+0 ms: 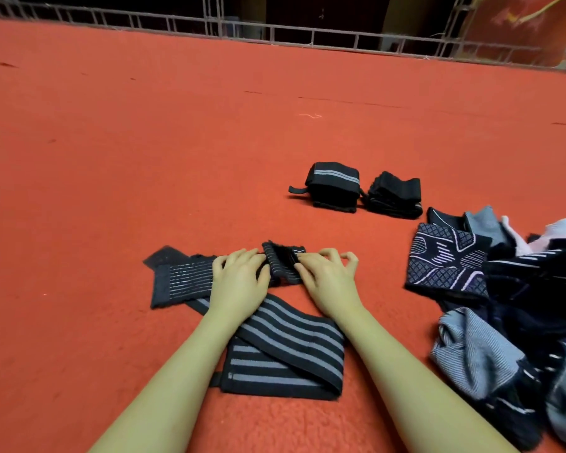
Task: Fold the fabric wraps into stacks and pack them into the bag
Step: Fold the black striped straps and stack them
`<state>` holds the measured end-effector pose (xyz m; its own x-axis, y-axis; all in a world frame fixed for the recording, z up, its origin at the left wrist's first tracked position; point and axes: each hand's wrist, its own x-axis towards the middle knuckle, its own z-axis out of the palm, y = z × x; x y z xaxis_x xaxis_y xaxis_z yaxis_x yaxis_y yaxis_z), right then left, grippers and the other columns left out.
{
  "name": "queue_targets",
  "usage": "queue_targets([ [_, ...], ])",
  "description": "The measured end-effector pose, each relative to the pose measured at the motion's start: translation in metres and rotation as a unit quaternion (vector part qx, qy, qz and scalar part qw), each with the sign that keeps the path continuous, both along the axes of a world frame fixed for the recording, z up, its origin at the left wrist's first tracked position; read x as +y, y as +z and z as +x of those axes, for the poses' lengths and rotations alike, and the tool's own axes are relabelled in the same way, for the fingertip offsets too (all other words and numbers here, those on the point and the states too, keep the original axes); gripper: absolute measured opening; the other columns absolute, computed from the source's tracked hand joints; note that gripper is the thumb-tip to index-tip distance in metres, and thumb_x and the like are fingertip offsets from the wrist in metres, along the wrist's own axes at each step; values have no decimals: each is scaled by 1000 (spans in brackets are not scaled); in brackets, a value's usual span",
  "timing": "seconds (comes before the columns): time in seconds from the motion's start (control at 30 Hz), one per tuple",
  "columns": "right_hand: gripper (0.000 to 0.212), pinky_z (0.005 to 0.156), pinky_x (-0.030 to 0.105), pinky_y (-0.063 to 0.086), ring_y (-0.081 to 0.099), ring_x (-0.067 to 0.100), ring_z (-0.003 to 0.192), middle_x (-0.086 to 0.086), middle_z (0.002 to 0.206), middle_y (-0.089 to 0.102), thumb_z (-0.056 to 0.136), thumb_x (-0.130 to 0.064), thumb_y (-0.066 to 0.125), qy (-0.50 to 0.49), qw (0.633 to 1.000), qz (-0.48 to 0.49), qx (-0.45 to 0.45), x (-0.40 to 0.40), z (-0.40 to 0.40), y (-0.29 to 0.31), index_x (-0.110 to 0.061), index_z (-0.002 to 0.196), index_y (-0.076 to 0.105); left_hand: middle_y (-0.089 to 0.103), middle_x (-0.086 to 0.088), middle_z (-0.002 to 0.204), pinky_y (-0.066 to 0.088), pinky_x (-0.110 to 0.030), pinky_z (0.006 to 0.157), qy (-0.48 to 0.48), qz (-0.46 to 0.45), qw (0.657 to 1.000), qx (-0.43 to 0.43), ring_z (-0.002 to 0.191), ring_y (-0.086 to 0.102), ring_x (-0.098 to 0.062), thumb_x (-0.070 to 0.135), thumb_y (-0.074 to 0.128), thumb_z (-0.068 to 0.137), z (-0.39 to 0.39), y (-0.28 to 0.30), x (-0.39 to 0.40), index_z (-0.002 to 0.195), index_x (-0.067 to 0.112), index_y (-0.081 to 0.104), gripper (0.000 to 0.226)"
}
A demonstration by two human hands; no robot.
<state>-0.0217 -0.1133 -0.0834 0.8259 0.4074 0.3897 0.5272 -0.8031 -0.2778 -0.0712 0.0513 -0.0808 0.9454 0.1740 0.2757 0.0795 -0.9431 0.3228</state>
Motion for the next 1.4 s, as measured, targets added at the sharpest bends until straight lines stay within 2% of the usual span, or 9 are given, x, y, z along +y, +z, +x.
queue_targets([
  [0.13, 25, 80, 29, 10, 51, 15, 96, -12, 90, 64, 95, -34, 44, -37, 994, 97, -25, -4, 4, -4, -23, 88, 64, 37, 10, 150, 3, -35, 109, -22, -1, 999, 47, 140, 22, -9, 37, 27, 101, 1, 0, 0, 137, 28, 48, 42],
  [0.27, 32, 72, 27, 11, 48, 14, 83, -9, 80, 58, 90, -39, 34, -166, 948, 260, -77, -23, 5, 6, -21, 79, 58, 27, 7, 155, 6, -36, 111, -46, 2, 997, 67, 142, 20, -13, 56, 11, 91, -1, 5, -2, 147, 29, 30, 65],
  [0.37, 28, 71, 27, 12, 51, 21, 77, -9, 75, 52, 91, -35, 35, -191, 940, 263, -108, -45, 7, 21, -22, 75, 54, 18, 6, 158, 6, -37, 112, -80, -3, 993, 87, 144, 13, -15, 57, 16, 97, 1, 11, -10, 149, 37, 20, 56],
  [0.7, 24, 72, 26, 14, 60, 19, 86, -2, 97, 69, 88, -19, 46, -250, 907, 302, -155, -111, -11, 48, -15, 98, 68, 0, 0, 161, -2, -45, 117, -145, 43, 968, 201, 147, -3, -25, 54, 13, 100, 12, 10, -104, 151, 38, 5, 55],
  [0.83, 24, 73, 25, 14, 50, 11, 80, 1, 94, 69, 89, -18, 45, -283, 887, 312, -189, -142, -16, 64, -11, 97, 67, 2, -2, 161, -3, -44, 116, -185, 51, 965, 180, 147, -2, -24, 53, 16, 100, 16, 15, -147, 152, 37, 7, 55],
  [0.97, 26, 76, 28, 17, 59, 21, 88, 2, 99, 69, 89, -18, 45, -309, 871, 317, -215, -168, -16, 81, -10, 99, 68, 4, -4, 161, -6, -43, 115, -212, 123, 963, 114, 147, -1, -22, 50, 13, 100, 15, 22, -178, 152, 29, 11, 57],
  [1.07, 27, 77, 28, 18, 57, 17, 90, 3, 99, 69, 89, -19, 45, -301, 878, 309, -208, -173, -18, 80, -9, 100, 67, 7, -2, 160, -4, -42, 115, -200, 149, 967, 53, 147, 2, -21, 52, 2, 92, 6, 28, -176, 152, 27, 16, 66],
  [1.27, 25, 79, 34, 32, 41, 14, 61, 5, 79, 68, 87, -3, 51, -176, 925, 283, -185, -145, -31, 72, -5, 106, 66, 21, -1, 157, 9, -39, 113, -112, 153, 980, 64, 144, 15, -19, 45, 28, 100, -12, 25, -112, 149, 23, 25, 54],
  [1.4, 53, 73, 30, 32, 43, 26, 62, 6, 80, 62, 77, 9, 45, -57, 966, 190, -167, -113, -33, 56, -16, 123, 52, 46, 6, 142, 16, -38, 107, -110, 138, 983, 49, 135, 33, -17, 50, 31, 98, -19, 17, -74, 139, 24, 43, 50],
])
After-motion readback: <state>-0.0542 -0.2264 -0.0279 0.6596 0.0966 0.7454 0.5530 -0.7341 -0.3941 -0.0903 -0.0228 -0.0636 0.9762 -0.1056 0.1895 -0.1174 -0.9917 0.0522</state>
